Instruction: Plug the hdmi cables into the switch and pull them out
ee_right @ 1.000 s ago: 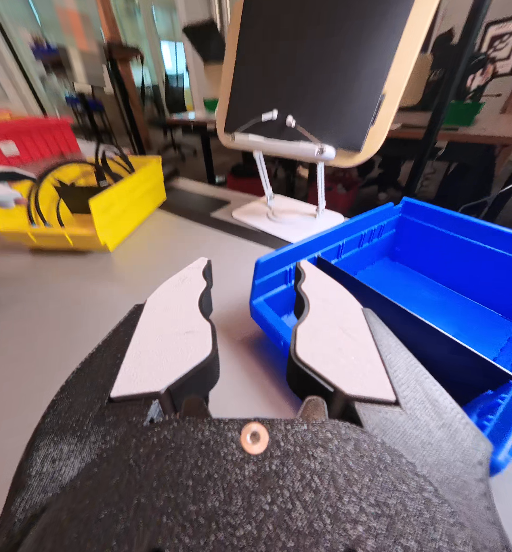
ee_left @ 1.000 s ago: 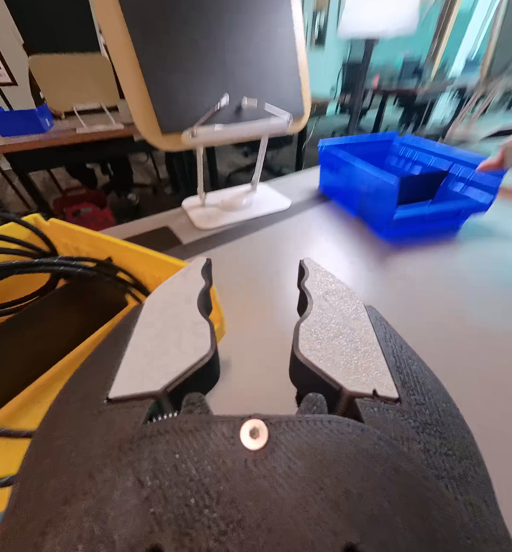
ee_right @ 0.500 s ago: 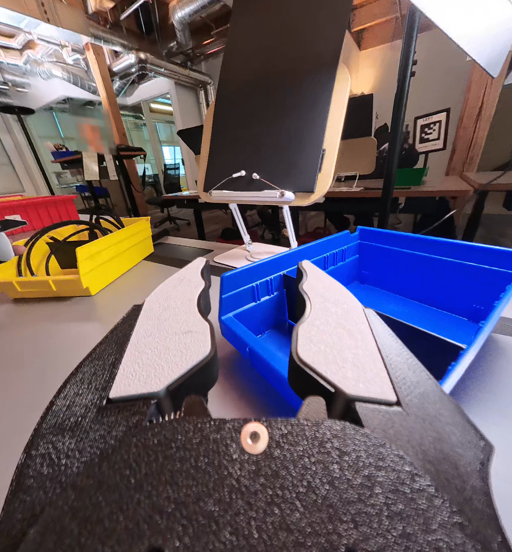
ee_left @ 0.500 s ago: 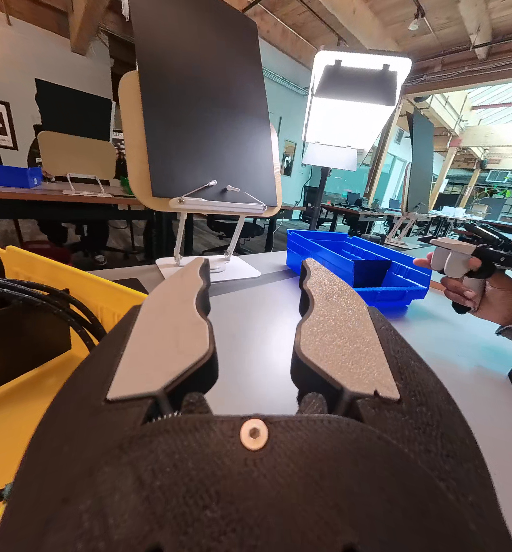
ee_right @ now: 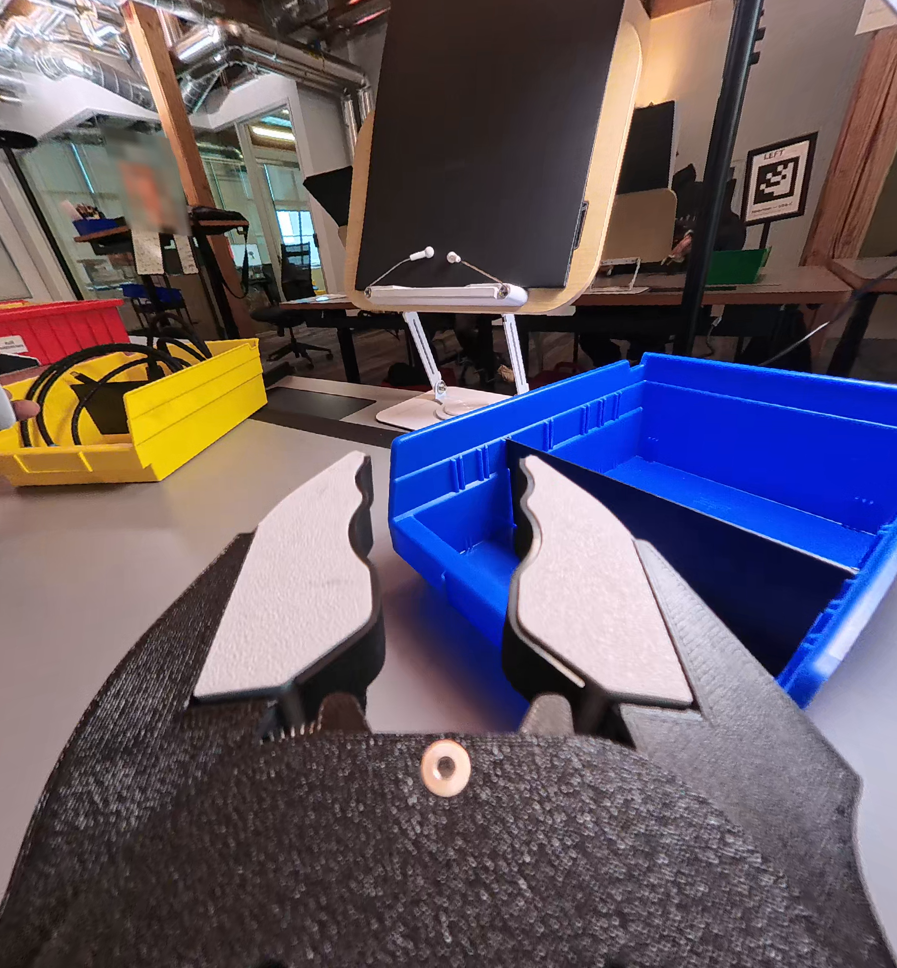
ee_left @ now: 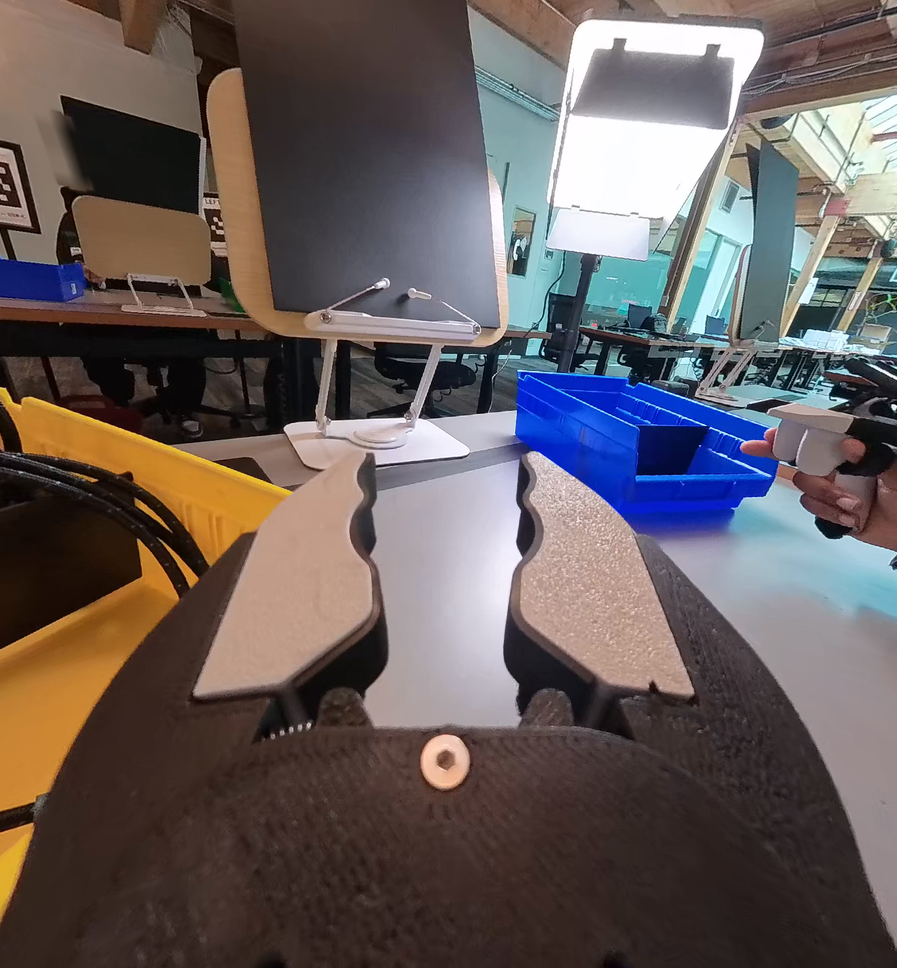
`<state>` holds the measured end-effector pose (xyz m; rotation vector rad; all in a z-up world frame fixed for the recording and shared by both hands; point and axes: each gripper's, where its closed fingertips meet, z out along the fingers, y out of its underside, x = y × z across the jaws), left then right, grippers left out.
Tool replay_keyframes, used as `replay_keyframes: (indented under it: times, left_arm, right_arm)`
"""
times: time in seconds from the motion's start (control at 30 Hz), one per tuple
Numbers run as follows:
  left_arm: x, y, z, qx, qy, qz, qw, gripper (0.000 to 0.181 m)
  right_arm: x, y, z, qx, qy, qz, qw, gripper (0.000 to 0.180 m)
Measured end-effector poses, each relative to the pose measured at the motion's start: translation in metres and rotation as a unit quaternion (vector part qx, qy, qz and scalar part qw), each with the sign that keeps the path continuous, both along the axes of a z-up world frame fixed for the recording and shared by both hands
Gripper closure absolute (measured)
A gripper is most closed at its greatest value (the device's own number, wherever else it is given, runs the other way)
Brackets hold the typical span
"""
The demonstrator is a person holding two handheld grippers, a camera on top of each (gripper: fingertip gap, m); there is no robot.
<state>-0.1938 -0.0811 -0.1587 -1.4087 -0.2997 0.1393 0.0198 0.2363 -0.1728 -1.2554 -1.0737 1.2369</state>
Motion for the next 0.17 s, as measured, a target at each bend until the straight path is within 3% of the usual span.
replay_keyframes:
  times: [0.17]
  left_arm:
    - [0.0007, 0.0000, 0.0025, 0.013, 0.002, -0.006, 1.000, 0.143]
  right_arm:
    - [-0.0011, -0.0006, -0.0040, 0.008, -0.009, -0.005, 1.000, 0.130]
